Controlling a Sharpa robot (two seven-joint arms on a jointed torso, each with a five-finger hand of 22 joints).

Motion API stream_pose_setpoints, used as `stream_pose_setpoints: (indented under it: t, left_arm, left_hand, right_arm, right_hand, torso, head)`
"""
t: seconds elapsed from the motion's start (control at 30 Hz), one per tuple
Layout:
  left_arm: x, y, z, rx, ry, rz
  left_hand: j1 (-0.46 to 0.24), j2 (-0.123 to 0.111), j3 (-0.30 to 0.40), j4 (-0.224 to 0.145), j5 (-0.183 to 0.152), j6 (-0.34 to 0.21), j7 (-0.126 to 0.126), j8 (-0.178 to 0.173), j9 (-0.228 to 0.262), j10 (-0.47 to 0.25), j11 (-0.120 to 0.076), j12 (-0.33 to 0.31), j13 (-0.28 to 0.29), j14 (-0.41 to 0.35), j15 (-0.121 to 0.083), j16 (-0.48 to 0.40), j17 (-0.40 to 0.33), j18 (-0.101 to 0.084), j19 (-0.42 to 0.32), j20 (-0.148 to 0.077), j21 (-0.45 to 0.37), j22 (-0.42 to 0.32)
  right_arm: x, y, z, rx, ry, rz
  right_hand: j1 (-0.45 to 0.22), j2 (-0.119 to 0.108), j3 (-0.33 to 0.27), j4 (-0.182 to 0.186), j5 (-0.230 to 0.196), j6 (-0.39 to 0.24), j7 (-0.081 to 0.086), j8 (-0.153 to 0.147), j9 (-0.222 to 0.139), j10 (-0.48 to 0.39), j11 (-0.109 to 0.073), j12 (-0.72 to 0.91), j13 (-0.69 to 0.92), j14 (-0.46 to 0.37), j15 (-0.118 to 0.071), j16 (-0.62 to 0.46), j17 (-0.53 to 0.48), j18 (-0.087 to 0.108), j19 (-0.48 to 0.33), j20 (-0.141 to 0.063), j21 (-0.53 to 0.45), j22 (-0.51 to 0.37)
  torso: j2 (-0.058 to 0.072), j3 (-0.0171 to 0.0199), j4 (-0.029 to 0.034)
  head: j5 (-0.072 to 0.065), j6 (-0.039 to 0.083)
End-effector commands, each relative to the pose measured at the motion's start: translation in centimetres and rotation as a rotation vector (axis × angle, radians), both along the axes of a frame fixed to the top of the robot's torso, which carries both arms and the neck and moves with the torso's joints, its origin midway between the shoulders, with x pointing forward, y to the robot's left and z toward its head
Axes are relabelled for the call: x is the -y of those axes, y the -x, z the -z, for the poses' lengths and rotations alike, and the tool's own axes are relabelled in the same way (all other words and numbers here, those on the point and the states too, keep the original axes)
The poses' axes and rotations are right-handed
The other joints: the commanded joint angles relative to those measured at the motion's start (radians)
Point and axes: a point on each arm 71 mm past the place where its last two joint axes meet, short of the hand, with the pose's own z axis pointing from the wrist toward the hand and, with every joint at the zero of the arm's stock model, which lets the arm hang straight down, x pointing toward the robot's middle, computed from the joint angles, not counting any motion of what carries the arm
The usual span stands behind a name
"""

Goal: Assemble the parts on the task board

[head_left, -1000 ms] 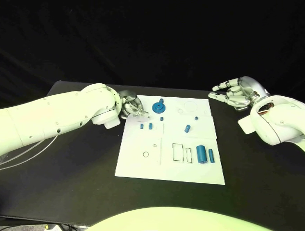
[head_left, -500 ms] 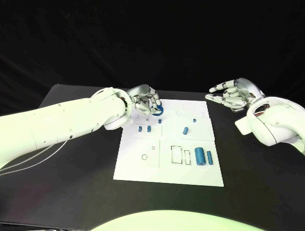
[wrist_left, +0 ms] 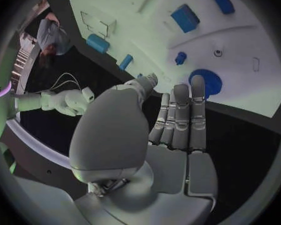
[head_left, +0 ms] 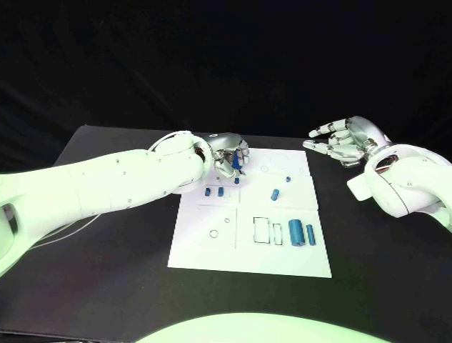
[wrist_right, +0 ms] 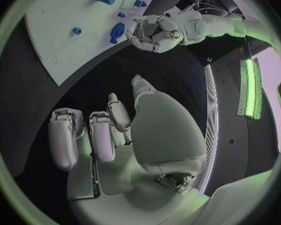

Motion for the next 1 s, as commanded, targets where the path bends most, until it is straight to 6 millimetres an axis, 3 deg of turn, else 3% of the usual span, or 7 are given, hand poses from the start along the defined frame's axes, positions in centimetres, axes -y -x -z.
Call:
stream_pose_setpoints:
  t: [0.03,0.5,1.0]
  left_arm:
    - [0.2,0.0,0.6,-0.001,-0.123,0.035]
    - [0.6,-0.1,1.3,-0.042,-0.186,0.041]
    - [0.8,-0.2,2.1,-0.043,-0.169,0.031]
  left_hand:
    - [0.005,-0.003,-0.017,0.002,0.001,0.011,0.001,-0.005,-0.01,0.003,0.001,-0.002,-0.008,0.013,0.003,0.032,0.014,0.012,0.005,0.003,0.011,0.009]
    - [0.011,0.007,-0.027,0.01,0.002,0.08,0.006,-0.03,-0.063,0.049,0.002,0.004,-0.046,0.078,0.006,0.209,0.117,-0.008,0.065,0.007,0.146,0.157]
    - [0.04,0.016,0.036,-0.011,0.002,0.134,-0.004,-0.046,-0.09,0.095,-0.007,-0.006,-0.07,0.105,-0.001,0.28,0.148,-0.02,0.102,0.002,0.228,0.247]
  right_arm:
    - [-0.1,0.0,-0.1,0.015,-0.003,-0.011]
    - [-0.1,0.0,-0.2,0.026,-0.006,-0.008]
    - [-0.1,0.0,-0.2,0.028,-0.007,-0.008]
  right_hand:
    - [-0.003,0.0,0.0,-0.003,0.006,-0.005,-0.001,0.007,-0.001,-0.01,0.0,-0.009,-0.003,0.06,-0.007,-0.005,0.088,0.01,0.043,-0.004,-0.007,0.178]
    - [-0.001,-0.001,0.01,-0.003,0.008,-0.008,-0.005,0.019,-0.004,-0.088,-0.005,-0.119,-0.112,0.041,-0.012,-0.047,0.017,0.027,0.009,-0.01,-0.085,0.126]
    - [0.0,0.0,0.012,-0.003,0.009,-0.008,-0.006,0.02,-0.005,-0.093,-0.006,-0.129,-0.122,0.04,-0.013,-0.05,0.014,0.027,0.009,-0.011,-0.088,0.124]
  torso:
    - [0.0,-0.0004,0.0002]
    - [-0.001,-0.0009,0.0014]
    - [-0.001,0.0008,0.0005]
  head:
    - [-0.003,-0.001]
    - [-0.009,-0.005]
    - [-0.014,-0.007]
